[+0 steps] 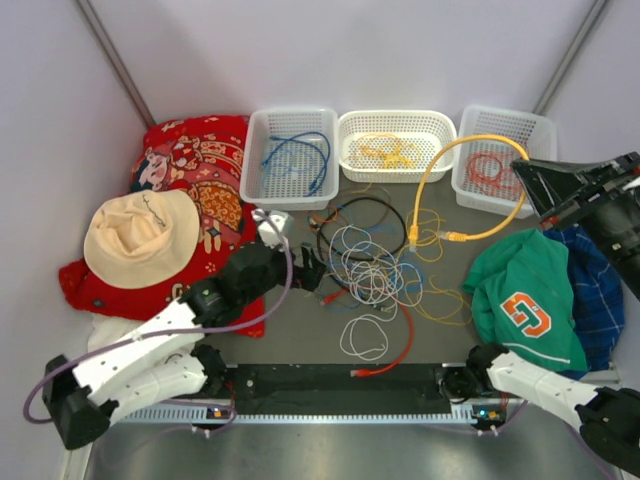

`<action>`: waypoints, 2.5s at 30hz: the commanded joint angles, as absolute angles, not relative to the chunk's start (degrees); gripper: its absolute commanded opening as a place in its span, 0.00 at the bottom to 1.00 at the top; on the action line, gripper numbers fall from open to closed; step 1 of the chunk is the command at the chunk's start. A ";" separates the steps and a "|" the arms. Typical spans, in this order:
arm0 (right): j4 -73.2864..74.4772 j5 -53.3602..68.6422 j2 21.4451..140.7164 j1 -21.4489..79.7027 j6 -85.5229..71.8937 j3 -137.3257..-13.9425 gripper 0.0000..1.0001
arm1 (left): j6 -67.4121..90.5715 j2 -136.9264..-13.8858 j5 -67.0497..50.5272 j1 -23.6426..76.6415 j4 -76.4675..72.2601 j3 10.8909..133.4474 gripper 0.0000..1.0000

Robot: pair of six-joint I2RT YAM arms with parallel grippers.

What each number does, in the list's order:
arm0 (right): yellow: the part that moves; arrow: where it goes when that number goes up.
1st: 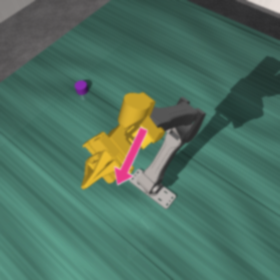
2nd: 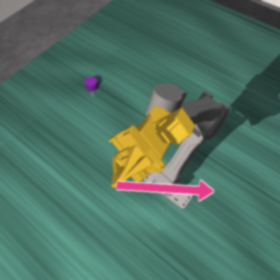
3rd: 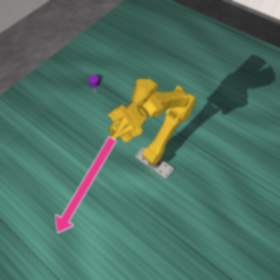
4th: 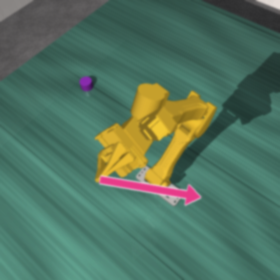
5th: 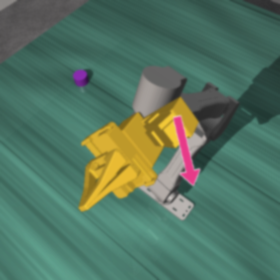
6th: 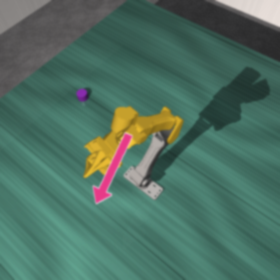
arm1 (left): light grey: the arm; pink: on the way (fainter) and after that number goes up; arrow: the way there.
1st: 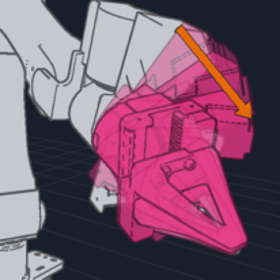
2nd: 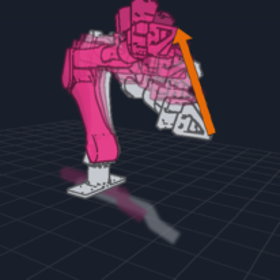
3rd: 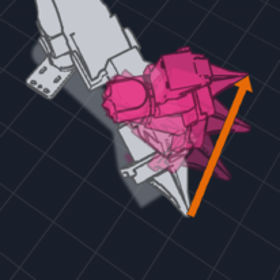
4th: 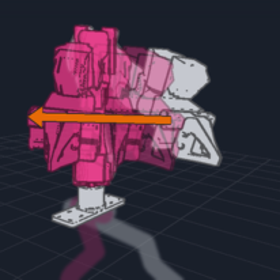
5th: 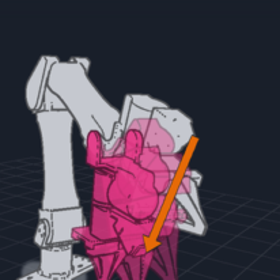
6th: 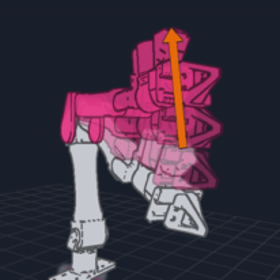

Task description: Untangle the cables

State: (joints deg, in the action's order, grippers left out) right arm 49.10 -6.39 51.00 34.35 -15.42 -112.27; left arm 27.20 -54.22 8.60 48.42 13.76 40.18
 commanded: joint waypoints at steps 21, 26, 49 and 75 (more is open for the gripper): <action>48.07 1.58 53.44 34.45 -20.13 -113.11 0.00 | 9.14 -52.99 -25.04 51.50 -42.70 32.69 0.99; 49.13 1.23 54.23 34.54 -19.51 -114.08 0.00 | 9.49 -56.16 -28.82 52.65 -45.26 32.35 0.99; 48.34 0.27 54.23 34.45 -19.78 -113.12 0.00 | 8.26 -69.01 -23.93 53.61 -37.89 36.22 0.00; 29.96 -8.72 77.85 21.46 -25.89 -104.58 0.00 | 30.94 -53.00 6.33 53.44 15.90 39.02 0.00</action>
